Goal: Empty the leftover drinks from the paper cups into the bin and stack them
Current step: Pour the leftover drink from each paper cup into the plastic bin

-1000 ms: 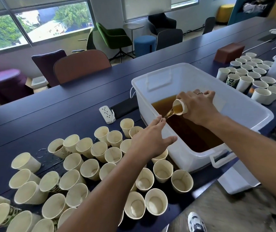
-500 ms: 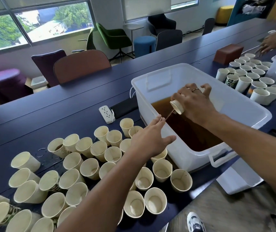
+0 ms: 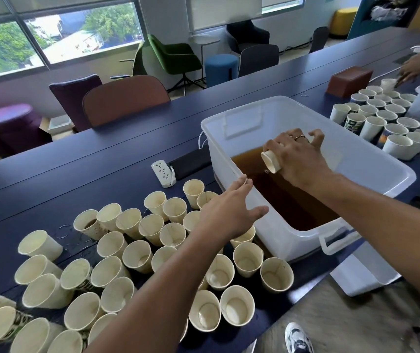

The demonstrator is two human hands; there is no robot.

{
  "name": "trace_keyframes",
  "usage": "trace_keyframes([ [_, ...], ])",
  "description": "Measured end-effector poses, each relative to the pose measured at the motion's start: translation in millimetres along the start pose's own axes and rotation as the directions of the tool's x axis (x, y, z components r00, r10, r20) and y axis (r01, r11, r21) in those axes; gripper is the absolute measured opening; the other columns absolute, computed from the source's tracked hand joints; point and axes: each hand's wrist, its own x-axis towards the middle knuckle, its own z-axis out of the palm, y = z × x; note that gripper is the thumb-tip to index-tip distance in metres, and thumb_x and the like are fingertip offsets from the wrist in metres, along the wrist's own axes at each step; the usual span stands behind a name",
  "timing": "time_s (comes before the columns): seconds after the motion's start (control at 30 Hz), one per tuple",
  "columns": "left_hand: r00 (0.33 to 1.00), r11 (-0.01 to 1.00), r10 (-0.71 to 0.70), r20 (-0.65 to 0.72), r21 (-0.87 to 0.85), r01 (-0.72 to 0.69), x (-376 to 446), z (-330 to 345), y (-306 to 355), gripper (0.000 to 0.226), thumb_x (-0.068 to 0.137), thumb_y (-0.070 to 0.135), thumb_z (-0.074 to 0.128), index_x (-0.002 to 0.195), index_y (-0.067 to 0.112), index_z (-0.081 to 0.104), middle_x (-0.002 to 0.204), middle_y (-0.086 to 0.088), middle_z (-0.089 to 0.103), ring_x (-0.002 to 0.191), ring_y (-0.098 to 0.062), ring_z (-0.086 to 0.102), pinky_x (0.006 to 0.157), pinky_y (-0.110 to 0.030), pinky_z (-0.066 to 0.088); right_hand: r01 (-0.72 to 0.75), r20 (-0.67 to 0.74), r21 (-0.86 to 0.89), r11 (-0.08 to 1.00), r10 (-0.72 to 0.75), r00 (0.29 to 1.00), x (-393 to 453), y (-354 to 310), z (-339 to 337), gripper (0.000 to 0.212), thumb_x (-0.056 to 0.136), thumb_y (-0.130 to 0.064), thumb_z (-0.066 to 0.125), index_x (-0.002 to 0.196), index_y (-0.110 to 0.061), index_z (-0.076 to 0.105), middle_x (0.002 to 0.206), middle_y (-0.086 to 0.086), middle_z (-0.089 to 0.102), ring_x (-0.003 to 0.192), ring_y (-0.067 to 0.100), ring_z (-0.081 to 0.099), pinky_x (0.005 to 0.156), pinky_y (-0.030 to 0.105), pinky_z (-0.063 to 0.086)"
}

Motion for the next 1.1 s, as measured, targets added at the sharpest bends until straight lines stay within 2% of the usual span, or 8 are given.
trace_keyframes([
  [0.13,1.0,1.0,0.009,-0.013,-0.005,-0.009,0,1,-1,0.076,0.095,0.064,0.053,0.159,0.04,0.021,0.164,0.029,0.008,0.147,-0.016,0.037,0.102,-0.043,0.044,-0.073,-0.032,0.084,0.994,0.076,0.997,-2,3,3,0.059,0.074,-0.02,0.081,0.124,-0.027,0.051,0.126,0.006,0.058,0.124,0.032,0.047,0.096,0.052,0.025],
  [0.3,1.0,1.0,0.017,-0.026,-0.003,-0.017,1,3,0,0.075,0.096,0.063,0.053,0.159,0.039,0.022,0.165,0.028,0.009,0.147,-0.017,0.037,0.102,-0.043,0.045,-0.217,0.143,0.178,0.96,0.193,0.971,-5,-3,6,0.049,0.08,-0.028,0.072,0.123,-0.028,0.048,0.118,0.004,0.06,0.116,0.031,0.05,0.093,0.05,0.028],
  [0.4,0.997,0.998,0.042,-0.067,-0.048,-0.045,3,4,-4,0.071,0.096,0.06,0.056,0.158,0.035,0.03,0.164,0.026,0.019,0.143,-0.014,0.041,0.104,-0.041,0.045,-0.376,0.215,0.402,0.835,0.313,0.925,-2,-11,-5,0.053,0.078,-0.035,0.076,0.12,-0.026,0.045,0.105,0.002,0.057,0.109,0.033,0.054,0.088,0.046,0.027],
  [0.53,0.984,0.974,0.014,-0.179,-0.221,-0.054,11,-3,-12,0.046,0.097,0.047,0.061,0.138,0.027,0.057,0.142,0.013,0.055,0.117,-0.012,0.06,0.098,-0.042,0.052,-0.419,0.237,0.641,0.643,0.353,0.905,7,-29,-33,0.057,0.079,-0.043,0.076,0.124,-0.024,0.047,0.116,0.003,0.061,0.111,0.03,0.055,0.097,0.048,0.033],
  [0.67,0.9,0.889,-0.117,-0.42,-0.449,-0.094,5,-12,-22,0.047,0.092,0.045,0.068,0.133,0.029,0.053,0.112,0.014,0.067,0.094,-0.006,0.064,0.088,-0.038,0.055,-0.309,0.185,0.821,0.479,0.289,0.939,12,-56,-57,0.075,0.064,-0.064,0.074,0.124,-0.025,0.052,0.119,0.0,0.062,0.107,0.024,0.058,0.091,0.051,0.052],
  [0.83,0.87,0.822,-0.167,-0.464,-0.552,-0.137,-17,-17,-38,0.081,0.085,0.049,0.076,0.149,0.036,0.028,0.117,0.016,0.061,0.104,0.002,0.058,0.084,-0.028,0.054,-0.25,0.233,0.917,0.311,0.091,0.968,11,-100,-69,0.06,0.084,-0.048,0.073,0.132,-0.02,0.05,0.117,-0.003,0.062,0.101,0.014,0.063,0.069,0.019,0.053],
  [1.0,0.816,0.808,-0.302,-0.493,-0.586,-0.055,-44,-15,-73,0.08,0.079,0.05,0.078,0.145,0.034,0.035,0.103,0.019,0.062,0.098,-0.002,0.063,0.087,-0.034,0.055,-0.243,0.271,0.949,0.201,-0.125,0.955,7,-148,-61,0.052,0.082,-0.055,0.07,0.123,-0.028,0.053,0.109,-0.011,0.066,0.1,0.009,0.066,0.084,0.029,0.059],
  [1.1,0.773,0.819,-0.379,-0.508,-0.574,0.024,-64,-16,-101,0.075,0.076,0.055,0.076,0.139,0.034,0.04,0.108,0.013,0.065,0.099,-0.007,0.063,0.087,-0.04,0.056,-0.264,0.3,0.945,0.194,-0.188,0.935,11,-173,-57,0.044,0.084,-0.068,0.053,0.114,-0.037,0.055,0.107,-0.017,0.063,0.102,0.005,0.062,0.087,0.027,0.053],
])
